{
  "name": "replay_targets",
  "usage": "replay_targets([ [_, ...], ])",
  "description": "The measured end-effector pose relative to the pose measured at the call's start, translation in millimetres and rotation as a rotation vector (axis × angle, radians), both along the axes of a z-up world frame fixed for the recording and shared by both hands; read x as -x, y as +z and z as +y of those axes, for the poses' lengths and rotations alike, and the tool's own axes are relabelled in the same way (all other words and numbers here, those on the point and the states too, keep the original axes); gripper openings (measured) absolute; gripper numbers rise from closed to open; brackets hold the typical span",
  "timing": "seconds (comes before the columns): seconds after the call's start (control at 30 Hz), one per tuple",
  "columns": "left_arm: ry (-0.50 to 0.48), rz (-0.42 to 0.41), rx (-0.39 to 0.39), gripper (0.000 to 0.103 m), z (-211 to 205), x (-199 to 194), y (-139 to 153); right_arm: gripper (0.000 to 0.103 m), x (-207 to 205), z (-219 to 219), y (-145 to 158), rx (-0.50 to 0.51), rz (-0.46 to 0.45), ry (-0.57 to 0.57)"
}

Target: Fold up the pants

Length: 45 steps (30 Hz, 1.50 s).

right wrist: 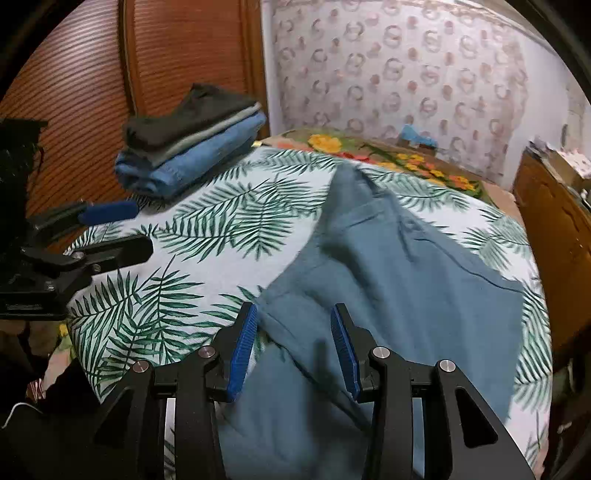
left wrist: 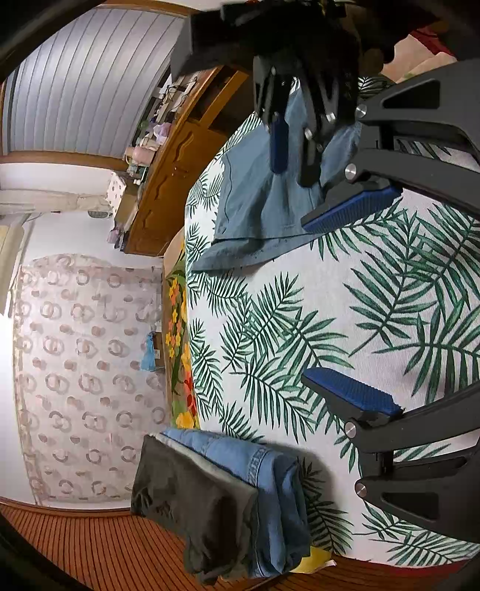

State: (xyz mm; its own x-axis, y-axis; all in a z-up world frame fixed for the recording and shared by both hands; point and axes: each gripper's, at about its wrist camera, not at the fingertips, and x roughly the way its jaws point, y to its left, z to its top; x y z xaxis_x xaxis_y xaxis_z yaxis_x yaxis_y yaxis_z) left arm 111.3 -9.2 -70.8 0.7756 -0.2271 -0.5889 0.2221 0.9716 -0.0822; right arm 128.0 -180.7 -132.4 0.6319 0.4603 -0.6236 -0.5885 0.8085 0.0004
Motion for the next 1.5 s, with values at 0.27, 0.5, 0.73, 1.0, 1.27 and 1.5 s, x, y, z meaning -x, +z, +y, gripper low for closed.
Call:
replay_targets([
  [0.27, 0.005, -0.011, 0.012, 0.076, 7.2, 4.1, 1.5, 0.036, -26.8, 26.7, -6.7, 0.04, 0.038, 0.057],
  [0.5, 0.006, -0.005, 0.014, 0.076, 7.2, 3.9, 0.7, 0.026, -38.1, 45.7, -21.9, 0.1, 0.065, 0.094],
  [0.73, -0.007, 0.0, 0.006, 0.076, 1.7, 6.1, -1.4, 0.007, -39.6, 45.5, -21.0, 0.103, 0.077, 0.098],
  [1.0, -0.028, 0.01, 0.001, 0.076, -8.8, 1.8, -3.1, 0.002, -43.5, 2.1, 22.1, 0.026, -0.014, 0.004],
  [1.27, -0.065, 0.017, -0.006, 0.076, -26.1, -3.9, -1.7, 0.002, -58.3, -39.8, 48.3, 0.028, -0.078, -0.102],
  [1.5, -0.099, 0.043, -0.004, 0.076, -41.7, -14.5, -4.9, 0.002, -72.2, -51.3, 45.5, 0.055, -0.093, -0.179],
])
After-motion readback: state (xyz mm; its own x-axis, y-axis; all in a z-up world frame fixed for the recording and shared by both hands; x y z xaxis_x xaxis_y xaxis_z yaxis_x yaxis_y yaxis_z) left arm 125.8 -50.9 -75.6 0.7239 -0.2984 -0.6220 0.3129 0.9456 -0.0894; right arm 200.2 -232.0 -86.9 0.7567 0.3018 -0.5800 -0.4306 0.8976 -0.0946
